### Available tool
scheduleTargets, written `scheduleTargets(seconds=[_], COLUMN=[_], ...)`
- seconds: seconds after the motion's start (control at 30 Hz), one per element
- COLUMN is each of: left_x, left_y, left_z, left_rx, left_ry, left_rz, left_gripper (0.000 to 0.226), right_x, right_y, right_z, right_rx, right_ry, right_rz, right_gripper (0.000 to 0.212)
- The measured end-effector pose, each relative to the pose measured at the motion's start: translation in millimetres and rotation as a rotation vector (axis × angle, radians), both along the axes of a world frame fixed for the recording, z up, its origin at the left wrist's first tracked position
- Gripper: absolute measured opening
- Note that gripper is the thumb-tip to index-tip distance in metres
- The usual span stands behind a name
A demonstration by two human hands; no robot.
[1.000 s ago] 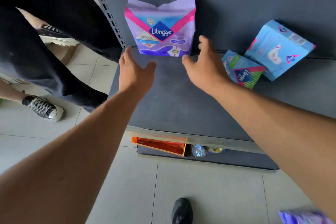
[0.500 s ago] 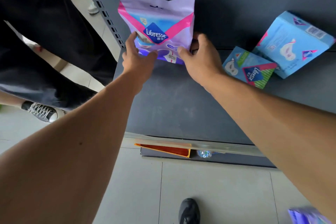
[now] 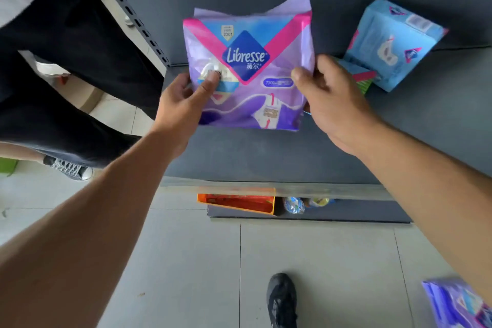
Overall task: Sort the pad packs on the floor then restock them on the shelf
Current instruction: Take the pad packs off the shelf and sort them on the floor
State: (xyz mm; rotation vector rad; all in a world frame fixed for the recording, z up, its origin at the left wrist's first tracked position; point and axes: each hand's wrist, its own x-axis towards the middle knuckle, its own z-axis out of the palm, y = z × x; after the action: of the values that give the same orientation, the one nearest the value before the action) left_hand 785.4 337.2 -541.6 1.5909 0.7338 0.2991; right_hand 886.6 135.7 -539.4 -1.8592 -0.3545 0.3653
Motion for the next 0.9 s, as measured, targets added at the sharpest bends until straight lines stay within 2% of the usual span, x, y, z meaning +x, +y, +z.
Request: scheduleTargets(seconds=[0.1,0.23,0.4,0.53,0.63,0.73,0.83,0.9], left_x=[-22,-41,-55,-60,-59,-59,-61,-62], left_y=[-46,-123,-230,-326,-398,-474,-547,-590], left_z=[13,32,41,42,35,19,-6,-29], left_rx=[-0.059,-0.003,-0.064,-0.020,0.061,0.138,0.114,0.064], left_ry=[-0.014,0.010,0.006,0.143,0.276,0.306,0.350,0.422], left_rz=[-0.074,-0.187,-0.259,-0.431,-0.560,-0.703,-0.831,-0.926], left_gripper=[0.043,0.034,0.036,0.056,0.056,0.050,0.041,0.036], right_x=[-24,-57,-93,-127,-158,-193,-225,-244], right_y=[-43,-109,-215,-316,-395,-472,-538,-574], right_z=[6,10,16,10,1,-13,-36,-56], right_rx=[0.073,0.140,0.260,0.303,0.370,0.324,0.214,0.152], right_ry=[0.092,0.152,0.200,0.264,0.378,0.435,0.477,0.533], right_rz=[0.030,0.013,-0.138,-0.280,-0.409,-0.567,-0.725,-0.889], right_gripper=[0.026,0.052,0.043,0.048,0.048,0.044,0.032,0.036])
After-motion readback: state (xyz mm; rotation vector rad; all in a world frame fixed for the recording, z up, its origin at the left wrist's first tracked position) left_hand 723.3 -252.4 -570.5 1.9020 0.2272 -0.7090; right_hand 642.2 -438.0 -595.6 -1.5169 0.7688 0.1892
